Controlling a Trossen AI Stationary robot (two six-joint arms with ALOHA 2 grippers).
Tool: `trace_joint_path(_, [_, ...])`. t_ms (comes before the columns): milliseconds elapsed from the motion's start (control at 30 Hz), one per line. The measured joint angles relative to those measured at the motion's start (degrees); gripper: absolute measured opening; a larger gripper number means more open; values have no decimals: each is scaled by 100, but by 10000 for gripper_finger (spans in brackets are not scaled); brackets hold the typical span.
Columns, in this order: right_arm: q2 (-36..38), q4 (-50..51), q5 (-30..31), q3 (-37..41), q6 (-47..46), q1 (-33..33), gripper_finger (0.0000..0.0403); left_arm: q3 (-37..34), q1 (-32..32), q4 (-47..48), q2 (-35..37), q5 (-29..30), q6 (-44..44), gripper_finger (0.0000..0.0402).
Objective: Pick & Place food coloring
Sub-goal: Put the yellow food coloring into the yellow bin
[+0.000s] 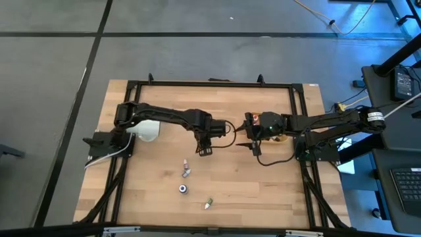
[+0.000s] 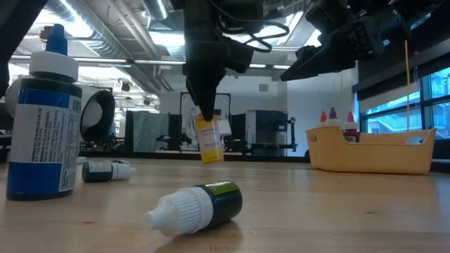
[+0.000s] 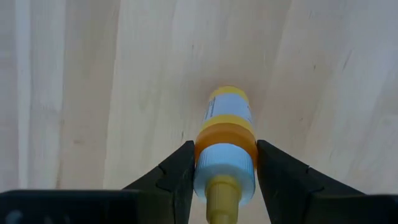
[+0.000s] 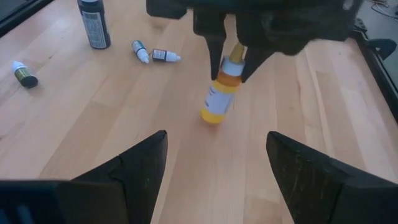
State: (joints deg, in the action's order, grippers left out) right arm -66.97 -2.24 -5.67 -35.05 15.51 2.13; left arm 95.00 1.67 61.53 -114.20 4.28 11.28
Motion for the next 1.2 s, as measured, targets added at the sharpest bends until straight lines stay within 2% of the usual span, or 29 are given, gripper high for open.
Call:
trace_joint_path(233, [1, 4, 4, 0, 0, 0, 277, -2, -2, -1, -24, -250, 90, 145])
trace_joint_path(833, [-1, 44, 9, 0, -2, 0, 277, -7, -14, 18, -61, -245, 158, 146])
trace_joint_path(1200, [-1, 44, 9, 0, -2, 0, 277, -7, -127, 2, -61, -241, 147, 179])
